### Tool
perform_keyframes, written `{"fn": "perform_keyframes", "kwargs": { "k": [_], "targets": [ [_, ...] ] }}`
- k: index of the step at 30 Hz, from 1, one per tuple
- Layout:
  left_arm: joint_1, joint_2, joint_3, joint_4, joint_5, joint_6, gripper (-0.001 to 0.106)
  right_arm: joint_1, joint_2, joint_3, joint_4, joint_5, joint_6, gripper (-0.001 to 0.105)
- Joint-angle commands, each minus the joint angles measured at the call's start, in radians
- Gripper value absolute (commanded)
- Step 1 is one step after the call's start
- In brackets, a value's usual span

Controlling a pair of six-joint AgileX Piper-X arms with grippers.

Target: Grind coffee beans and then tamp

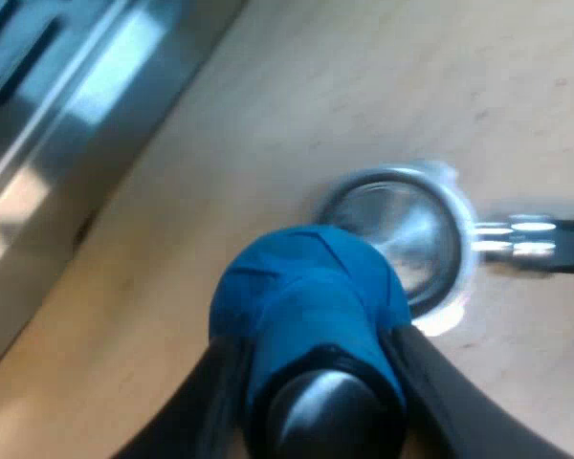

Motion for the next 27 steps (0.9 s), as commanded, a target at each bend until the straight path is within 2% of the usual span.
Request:
{"fn": "perform_keyframes", "kwargs": {
  "k": [1, 2, 3, 5, 9, 11, 14, 16, 17, 20, 22, 27],
  "targets": [
    [0.019, -0.005, 0.001, 0.001, -0.013, 0.008, 0.000, -0.018, -0.009, -0.023, -0.008, -0.036, -0.015, 0.071],
    [0.041, -0.005, 0.007, -0.002, -0.013, 0.016, 0.000, -0.041, -0.009, -0.030, -0.008, -0.086, -0.033, 0.071],
    [0.097, -0.005, 0.027, -0.003, -0.018, 0.041, 0.000, -0.069, -0.009, -0.036, -0.008, -0.120, -0.049, 0.071],
    [0.114, -0.005, 0.037, -0.003, -0.020, 0.046, 0.000, -0.122, -0.009, -0.049, -0.008, -0.166, -0.073, 0.071],
    [0.203, -0.005, 0.079, -0.007, -0.020, 0.046, 0.000, -0.201, -0.009, -0.069, -0.008, -0.245, -0.131, 0.071],
    [0.241, -0.005, 0.088, -0.017, -0.020, 0.046, 0.000, -0.258, -0.009, -0.075, -0.008, -0.325, -0.191, 0.071],
    [0.289, -0.005, 0.091, -0.038, -0.011, 0.046, 0.000, -0.328, 0.001, -0.077, -0.008, -0.392, -0.218, 0.071],
    [0.307, -0.005, 0.091, -0.041, -0.001, 0.046, 0.000, -0.341, 0.005, -0.078, -0.008, -0.408, -0.220, 0.071],
    [0.312, -0.003, 0.091, -0.043, 0.012, 0.046, 0.000, -0.370, 0.020, -0.079, -0.008, -0.457, -0.220, 0.071],
    [0.331, 0.026, 0.101, -0.063, 0.058, 0.049, 0.000, -0.399, 0.050, -0.079, -0.016, -0.506, -0.260, 0.071],
    [0.331, 0.035, 0.101, -0.063, 0.058, 0.049, 0.000, -0.399, 0.068, -0.079, -0.026, -0.521, -0.285, 0.071],
    [0.331, 0.138, 0.101, -0.079, 0.056, 0.043, 0.000, -0.399, 0.117, -0.079, -0.108, -0.545, -0.287, 0.071]
  ]
}}
